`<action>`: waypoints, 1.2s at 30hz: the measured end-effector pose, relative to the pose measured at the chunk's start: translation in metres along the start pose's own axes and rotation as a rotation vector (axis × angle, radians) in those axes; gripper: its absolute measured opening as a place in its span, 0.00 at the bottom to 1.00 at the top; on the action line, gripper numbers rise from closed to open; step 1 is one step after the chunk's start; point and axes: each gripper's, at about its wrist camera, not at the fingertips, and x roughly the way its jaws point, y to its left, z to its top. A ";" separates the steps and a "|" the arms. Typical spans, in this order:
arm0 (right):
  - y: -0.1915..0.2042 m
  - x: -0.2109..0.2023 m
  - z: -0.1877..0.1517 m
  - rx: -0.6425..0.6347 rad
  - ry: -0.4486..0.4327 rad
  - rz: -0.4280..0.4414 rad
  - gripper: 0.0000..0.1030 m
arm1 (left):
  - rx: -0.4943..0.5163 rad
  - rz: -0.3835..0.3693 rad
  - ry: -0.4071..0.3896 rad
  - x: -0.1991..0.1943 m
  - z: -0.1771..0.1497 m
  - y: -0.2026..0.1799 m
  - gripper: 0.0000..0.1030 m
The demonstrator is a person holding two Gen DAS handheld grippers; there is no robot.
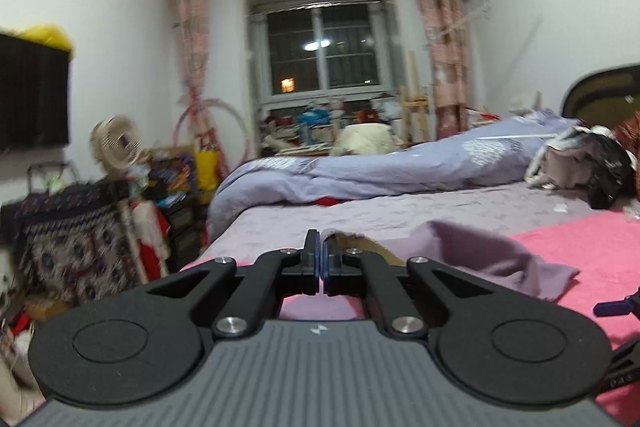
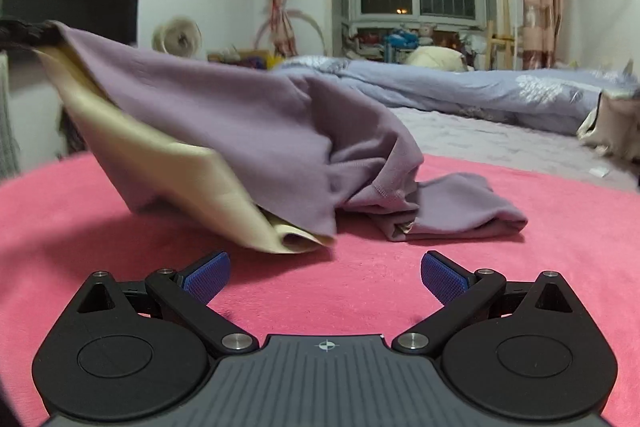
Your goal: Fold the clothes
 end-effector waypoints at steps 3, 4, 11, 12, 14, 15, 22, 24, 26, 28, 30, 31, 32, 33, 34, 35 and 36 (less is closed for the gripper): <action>0.007 0.009 0.006 -0.022 0.015 -0.052 1.00 | -0.043 0.052 0.048 -0.004 -0.021 0.037 0.01; 0.009 0.012 0.008 -0.029 0.020 -0.069 1.00 | -0.042 0.078 0.058 -0.005 -0.028 0.048 0.01; 0.047 0.060 0.017 -0.228 0.165 -0.182 1.00 | -0.053 -0.003 0.128 -0.002 -0.062 0.066 0.01; 0.052 0.064 0.019 -0.249 0.152 -0.199 1.00 | -0.008 -0.032 0.134 -0.002 -0.066 0.058 0.02; 0.056 0.065 0.026 -0.238 0.099 -0.195 1.00 | 0.066 -0.067 0.146 0.000 -0.073 0.045 0.18; 0.055 0.067 0.028 -0.224 0.085 -0.184 1.00 | 0.101 -0.082 0.153 0.002 -0.077 0.039 0.25; 0.046 0.085 0.024 -0.166 0.144 -0.210 0.96 | 0.282 -0.112 0.222 0.034 -0.097 0.009 0.61; 0.043 0.082 0.025 -0.137 0.132 -0.214 0.96 | 0.341 -0.094 0.236 0.044 -0.104 0.003 0.63; 0.040 0.079 0.025 -0.111 0.123 -0.219 0.96 | 0.400 -0.076 0.250 0.053 -0.110 -0.003 0.63; 0.039 0.075 0.026 -0.088 0.097 -0.232 0.96 | 0.432 -0.063 0.260 0.060 -0.114 -0.006 0.64; 0.036 0.071 0.028 -0.064 0.062 -0.233 0.95 | 0.411 -0.036 0.271 0.066 -0.113 -0.002 0.66; 0.034 0.072 0.029 -0.056 0.063 -0.219 0.91 | 0.400 -0.020 0.277 0.069 -0.112 -0.001 0.66; 0.033 0.072 0.030 -0.048 0.064 -0.206 0.87 | 0.381 -0.002 0.285 0.073 -0.111 0.002 0.64; 0.032 0.073 0.030 -0.040 0.065 -0.193 0.75 | 0.359 0.008 0.296 0.076 -0.110 0.005 0.63; 0.031 0.074 0.031 -0.034 0.068 -0.181 0.65 | 0.336 0.013 0.307 0.079 -0.110 0.007 0.59; 0.031 0.075 0.031 -0.034 0.082 -0.177 0.63 | 0.314 0.018 0.319 0.083 -0.110 0.010 0.51; 0.031 0.076 0.031 -0.035 0.095 -0.172 0.63 | 0.307 0.018 0.331 0.085 -0.110 0.011 0.45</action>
